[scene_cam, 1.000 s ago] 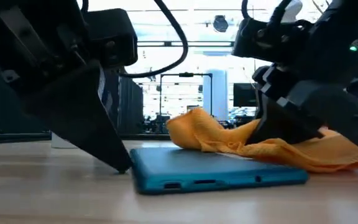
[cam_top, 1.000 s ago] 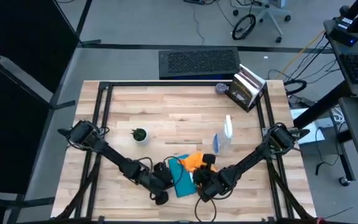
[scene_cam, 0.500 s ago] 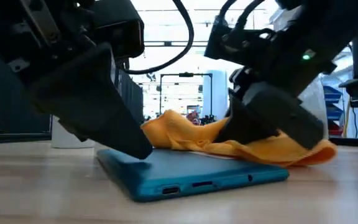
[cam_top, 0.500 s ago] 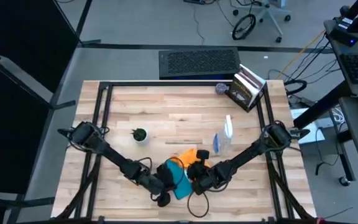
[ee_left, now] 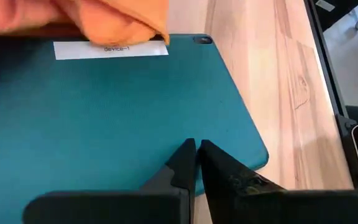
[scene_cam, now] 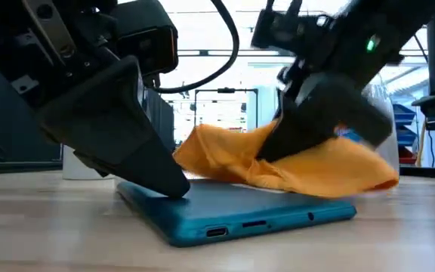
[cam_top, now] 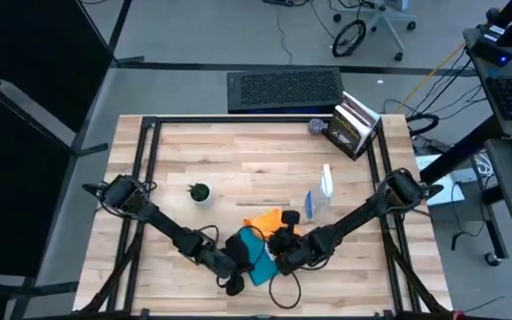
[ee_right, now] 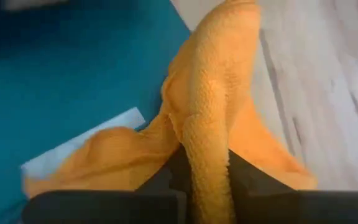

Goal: Apply microfiber cloth
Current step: Wipe the tablet with the microfiber cloth

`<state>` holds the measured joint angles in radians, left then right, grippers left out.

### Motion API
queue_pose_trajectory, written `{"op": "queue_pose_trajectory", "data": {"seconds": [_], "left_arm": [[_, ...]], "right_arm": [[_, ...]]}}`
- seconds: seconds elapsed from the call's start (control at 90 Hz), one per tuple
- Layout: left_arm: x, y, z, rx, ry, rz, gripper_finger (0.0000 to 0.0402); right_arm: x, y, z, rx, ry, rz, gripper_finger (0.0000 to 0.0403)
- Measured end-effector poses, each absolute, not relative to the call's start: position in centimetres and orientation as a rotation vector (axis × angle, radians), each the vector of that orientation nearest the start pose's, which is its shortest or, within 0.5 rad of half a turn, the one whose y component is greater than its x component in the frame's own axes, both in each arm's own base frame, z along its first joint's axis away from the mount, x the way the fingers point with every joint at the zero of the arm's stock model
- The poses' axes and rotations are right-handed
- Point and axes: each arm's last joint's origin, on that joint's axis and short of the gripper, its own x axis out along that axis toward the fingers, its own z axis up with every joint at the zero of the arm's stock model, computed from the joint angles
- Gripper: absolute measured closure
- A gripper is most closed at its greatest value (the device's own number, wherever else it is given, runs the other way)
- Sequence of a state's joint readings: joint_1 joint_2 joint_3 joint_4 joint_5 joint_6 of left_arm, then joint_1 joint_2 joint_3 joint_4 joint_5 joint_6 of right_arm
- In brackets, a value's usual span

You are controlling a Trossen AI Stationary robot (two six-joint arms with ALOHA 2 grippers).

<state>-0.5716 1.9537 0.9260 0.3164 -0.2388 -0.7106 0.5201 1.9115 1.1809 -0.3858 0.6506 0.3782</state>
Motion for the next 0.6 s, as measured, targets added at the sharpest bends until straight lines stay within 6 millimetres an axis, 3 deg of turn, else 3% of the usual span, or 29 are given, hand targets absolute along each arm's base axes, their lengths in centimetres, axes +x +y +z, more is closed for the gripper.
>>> {"op": "queue_pose_trajectory", "data": {"seconds": [0.322, 0.6], "left_arm": [[30.7, -18.9, 12.9, -0.332, 0.781, -0.070, 0.0391], [29.4, -16.8, 17.6, -0.219, 0.686, 0.104, 0.0391]], "right_arm": [[30.1, 18.2, 20.1, -0.207, 0.811, -0.237, 0.0382], [27.4, 20.9, 20.1, -0.139, 0.821, -0.235, 0.0382]]}}
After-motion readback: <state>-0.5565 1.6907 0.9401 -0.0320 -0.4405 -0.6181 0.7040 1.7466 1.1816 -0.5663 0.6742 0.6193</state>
